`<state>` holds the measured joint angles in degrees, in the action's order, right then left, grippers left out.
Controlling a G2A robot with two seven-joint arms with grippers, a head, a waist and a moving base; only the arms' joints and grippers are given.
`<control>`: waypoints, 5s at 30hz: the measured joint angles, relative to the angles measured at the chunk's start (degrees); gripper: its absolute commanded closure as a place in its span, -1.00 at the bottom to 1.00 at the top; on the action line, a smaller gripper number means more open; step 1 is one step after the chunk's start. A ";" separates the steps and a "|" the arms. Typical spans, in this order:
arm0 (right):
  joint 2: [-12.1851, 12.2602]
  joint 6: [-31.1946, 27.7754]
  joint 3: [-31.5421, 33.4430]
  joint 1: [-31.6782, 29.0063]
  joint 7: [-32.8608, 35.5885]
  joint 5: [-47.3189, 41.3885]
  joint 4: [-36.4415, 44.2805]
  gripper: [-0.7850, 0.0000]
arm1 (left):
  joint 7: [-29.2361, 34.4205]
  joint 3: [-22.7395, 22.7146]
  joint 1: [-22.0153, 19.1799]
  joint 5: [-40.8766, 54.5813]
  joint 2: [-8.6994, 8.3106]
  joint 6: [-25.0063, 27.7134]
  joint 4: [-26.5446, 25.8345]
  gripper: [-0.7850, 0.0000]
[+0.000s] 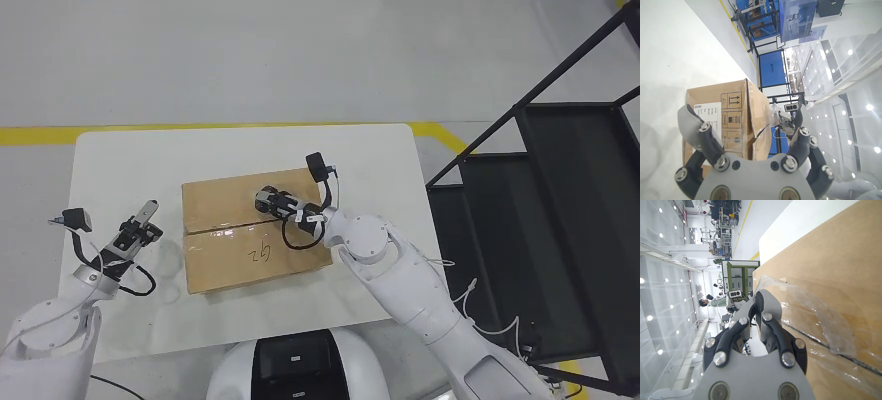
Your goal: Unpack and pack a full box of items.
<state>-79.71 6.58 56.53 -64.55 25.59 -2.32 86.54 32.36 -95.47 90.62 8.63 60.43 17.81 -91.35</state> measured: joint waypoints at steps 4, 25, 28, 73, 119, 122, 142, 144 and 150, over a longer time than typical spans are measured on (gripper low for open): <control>0.00 0.00 0.00 0.00 0.00 0.00 0.00 1.00 | 0.79 1.56 -0.45 -3.25 0.00 -0.68 -1.11 -1.00; 0.00 0.00 0.00 0.00 0.00 0.00 0.00 1.00 | 42.09 -4.77 -9.04 0.21 -4.14 0.55 6.47 -1.00; 0.00 0.00 0.00 0.00 0.00 0.00 0.00 1.00 | 43.90 -3.93 -10.22 2.52 -4.28 0.74 8.32 -1.00; -0.54 -0.61 -3.60 2.00 4.24 2.33 -2.26 1.00 | 38.18 9.79 -18.34 16.39 -3.28 4.85 20.10 -1.00; -3.35 -4.25 -11.83 10.18 9.64 3.72 -6.92 -1.00 | 34.10 11.14 -18.87 17.93 -3.93 4.58 19.36 -1.00; -4.07 -4.34 -13.34 11.38 9.88 3.00 -8.42 -1.00 | 33.62 11.44 -19.47 19.13 -3.82 4.14 20.38 -1.00; -5.22 -5.50 -11.73 12.82 7.61 1.67 -9.55 -1.00 | 29.52 2.04 -17.74 34.15 -4.48 2.55 28.50 -1.00; -5.59 -5.62 -12.42 13.41 8.21 1.02 -10.32 -1.00 | 29.04 0.39 -17.43 35.60 -4.65 2.45 29.43 -1.00; -7.43 -6.82 -15.37 16.71 8.48 -0.99 -15.16 -1.00 | 28.85 -2.82 -16.03 37.62 -5.00 2.60 30.30 -1.00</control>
<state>-87.15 -0.24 41.16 -47.84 34.07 -3.31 71.37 61.21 -98.29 74.59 46.25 55.43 20.42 -61.05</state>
